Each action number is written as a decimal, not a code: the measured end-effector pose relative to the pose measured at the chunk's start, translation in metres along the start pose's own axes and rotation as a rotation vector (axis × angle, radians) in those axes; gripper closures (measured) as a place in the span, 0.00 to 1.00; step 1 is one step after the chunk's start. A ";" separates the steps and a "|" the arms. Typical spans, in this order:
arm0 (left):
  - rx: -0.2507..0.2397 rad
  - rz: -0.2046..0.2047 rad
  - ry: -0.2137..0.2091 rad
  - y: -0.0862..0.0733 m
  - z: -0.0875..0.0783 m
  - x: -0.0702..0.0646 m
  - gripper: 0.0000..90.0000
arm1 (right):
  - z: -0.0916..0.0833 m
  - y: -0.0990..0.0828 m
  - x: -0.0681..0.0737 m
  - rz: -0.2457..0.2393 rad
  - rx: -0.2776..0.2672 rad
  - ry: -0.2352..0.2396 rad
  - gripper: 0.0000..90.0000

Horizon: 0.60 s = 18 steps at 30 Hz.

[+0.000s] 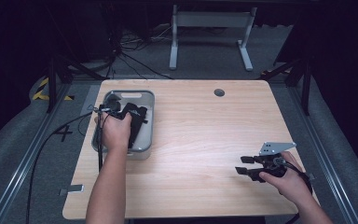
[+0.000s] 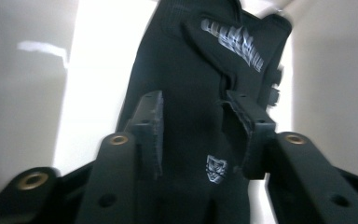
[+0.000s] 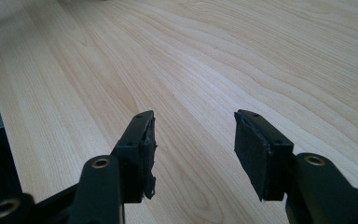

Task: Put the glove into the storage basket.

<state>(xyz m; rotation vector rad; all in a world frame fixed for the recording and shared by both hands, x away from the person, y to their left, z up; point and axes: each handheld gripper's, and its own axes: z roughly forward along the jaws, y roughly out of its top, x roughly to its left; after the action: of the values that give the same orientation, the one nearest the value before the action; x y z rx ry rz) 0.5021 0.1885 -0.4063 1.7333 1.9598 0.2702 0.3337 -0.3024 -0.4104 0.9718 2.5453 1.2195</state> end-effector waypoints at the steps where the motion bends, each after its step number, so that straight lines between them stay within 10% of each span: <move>1: -0.003 0.012 0.011 0.000 0.000 0.000 0.57 | 0.000 0.000 0.000 0.000 0.000 -0.001 0.54; 12: -0.057 0.109 0.028 0.003 -0.035 -0.003 0.41 | 0.003 0.004 -0.001 -0.007 0.005 -0.003 0.54; 18: -0.103 0.191 -0.050 0.000 -0.065 -0.011 0.43 | 0.001 0.008 -0.007 -0.003 -0.008 -0.012 0.54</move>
<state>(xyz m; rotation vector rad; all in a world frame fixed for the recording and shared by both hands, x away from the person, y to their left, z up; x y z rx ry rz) 0.4708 0.1895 -0.3487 1.8431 1.7165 0.3840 0.3434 -0.3018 -0.4062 0.9707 2.5292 1.2185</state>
